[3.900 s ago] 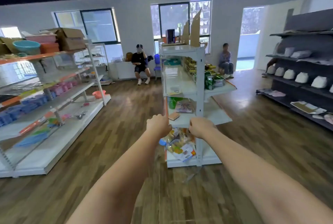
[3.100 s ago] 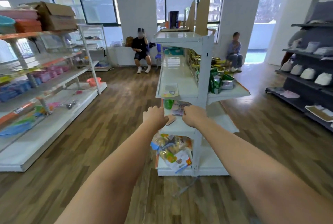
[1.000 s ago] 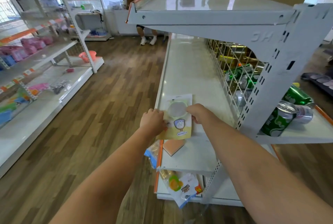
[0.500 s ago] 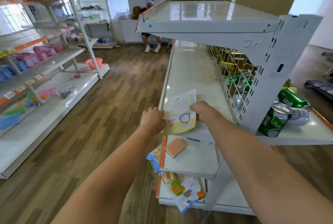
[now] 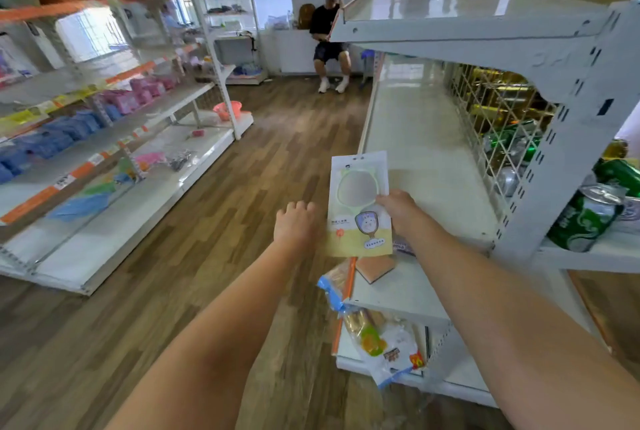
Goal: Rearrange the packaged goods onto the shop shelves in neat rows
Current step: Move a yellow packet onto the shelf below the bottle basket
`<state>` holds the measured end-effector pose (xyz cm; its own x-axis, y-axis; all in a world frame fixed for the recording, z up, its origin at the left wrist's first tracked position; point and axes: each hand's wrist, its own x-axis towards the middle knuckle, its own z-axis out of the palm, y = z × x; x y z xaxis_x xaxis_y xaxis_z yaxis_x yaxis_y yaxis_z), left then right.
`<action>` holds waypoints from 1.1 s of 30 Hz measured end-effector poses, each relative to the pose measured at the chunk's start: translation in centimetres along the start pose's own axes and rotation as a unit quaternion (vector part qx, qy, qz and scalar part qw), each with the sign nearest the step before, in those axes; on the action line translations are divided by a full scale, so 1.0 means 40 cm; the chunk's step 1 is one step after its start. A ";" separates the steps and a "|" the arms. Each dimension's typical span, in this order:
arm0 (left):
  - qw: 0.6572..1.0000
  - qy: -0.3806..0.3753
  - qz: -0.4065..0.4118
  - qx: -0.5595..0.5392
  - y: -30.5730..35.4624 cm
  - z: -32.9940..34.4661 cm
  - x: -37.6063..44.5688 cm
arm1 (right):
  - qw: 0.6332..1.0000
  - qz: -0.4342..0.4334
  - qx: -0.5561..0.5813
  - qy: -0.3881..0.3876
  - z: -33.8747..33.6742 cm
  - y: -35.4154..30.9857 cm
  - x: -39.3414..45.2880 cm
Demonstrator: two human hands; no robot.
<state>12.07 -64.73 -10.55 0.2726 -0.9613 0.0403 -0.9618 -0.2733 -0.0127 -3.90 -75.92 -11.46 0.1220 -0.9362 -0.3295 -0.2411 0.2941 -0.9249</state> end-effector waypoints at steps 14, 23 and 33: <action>0.990 0.016 -0.142 -0.016 -0.229 -0.003 -0.106 | 0.989 -0.058 -0.007 -0.135 0.299 -0.042 -0.066; 0.984 0.010 -0.179 0.011 -0.475 0.016 -0.086 | 0.981 -0.073 -0.034 -0.174 0.569 -0.057 -0.081; 0.988 0.019 -0.147 0.034 -0.796 0.006 0.067 | 0.983 -0.092 -0.026 -0.156 0.833 -0.167 -0.003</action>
<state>43.43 -58.60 -10.30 0.5374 -0.8386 0.0898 -0.8373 -0.5432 -0.0621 29.78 -71.37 -11.56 0.4550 -0.8662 -0.2066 -0.2359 0.1065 -0.9659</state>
